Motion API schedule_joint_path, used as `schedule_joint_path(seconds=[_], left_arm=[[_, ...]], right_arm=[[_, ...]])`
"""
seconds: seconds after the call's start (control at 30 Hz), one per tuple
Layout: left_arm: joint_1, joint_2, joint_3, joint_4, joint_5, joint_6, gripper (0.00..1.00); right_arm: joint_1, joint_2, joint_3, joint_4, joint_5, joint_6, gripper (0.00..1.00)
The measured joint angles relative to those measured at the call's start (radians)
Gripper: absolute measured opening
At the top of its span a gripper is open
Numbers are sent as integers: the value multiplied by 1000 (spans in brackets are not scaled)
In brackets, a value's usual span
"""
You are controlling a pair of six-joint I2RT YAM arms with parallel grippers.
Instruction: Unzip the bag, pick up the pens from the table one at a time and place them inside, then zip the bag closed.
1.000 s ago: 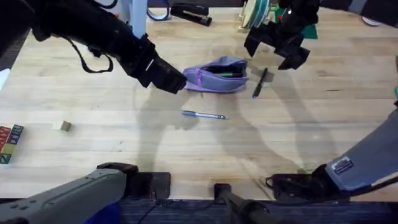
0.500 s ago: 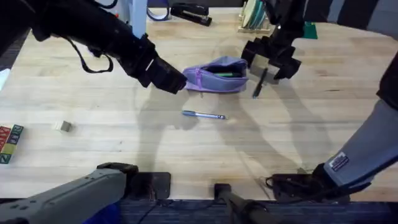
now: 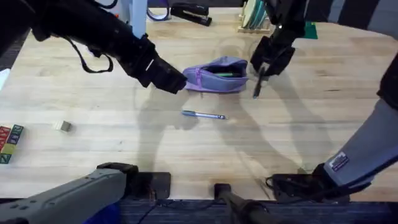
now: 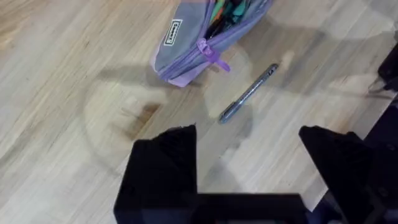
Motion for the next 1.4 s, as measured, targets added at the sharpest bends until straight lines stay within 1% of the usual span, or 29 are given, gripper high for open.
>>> schedule_joint_path(seconds=[0.03, 0.07, 0.1, 0.3, 0.37, 0.5, 0.6, 0.67, 0.83, 0.97, 1.1, 1.2, 1.4], left_arm=[[0, 0, 0, 0, 0, 0, 993], [0, 0, 0, 0, 0, 0, 993], [0, 0, 0, 0, 0, 0, 993], [0, 0, 0, 0, 0, 0, 994], [0, 0, 0, 0, 0, 0, 994], [0, 0, 0, 0, 0, 0, 993], [0, 0, 0, 0, 0, 0, 993], [0, 0, 0, 0, 0, 0, 993], [0, 0, 0, 0, 0, 0, 993], [0, 0, 0, 0, 0, 0, 993], [0, 0, 0, 0, 0, 0, 993], [0, 0, 0, 0, 0, 0, 993], [0, 0, 0, 0, 0, 0, 994]], right_arm=[[0, 0, 0, 1, -4, 0, 171], [0, 0, 0, 1, -6, 0, 129], [0, 0, 0, 2, -6, 1, 116], [-1, 0, 0, -2, -7, 1, 112], [-1, 0, 1, -12, -7, -4, 83], [-1, 0, 3, -42, -15, -52, 58], [-1, 0, 4, -61, -22, -89, 59], [-5, 0, 5, -63, -26, -102, 39], [-13, -1, 9, -69, -38, -133, 34], [-14, -8, 14, -86, -33, -197, 29], [-14, -65, 35, -89, -13, -273, 31], [-14, -137, 54, -82, -5, -344, 31], [-14, -260, 67, -62, -2, -529, 31]])
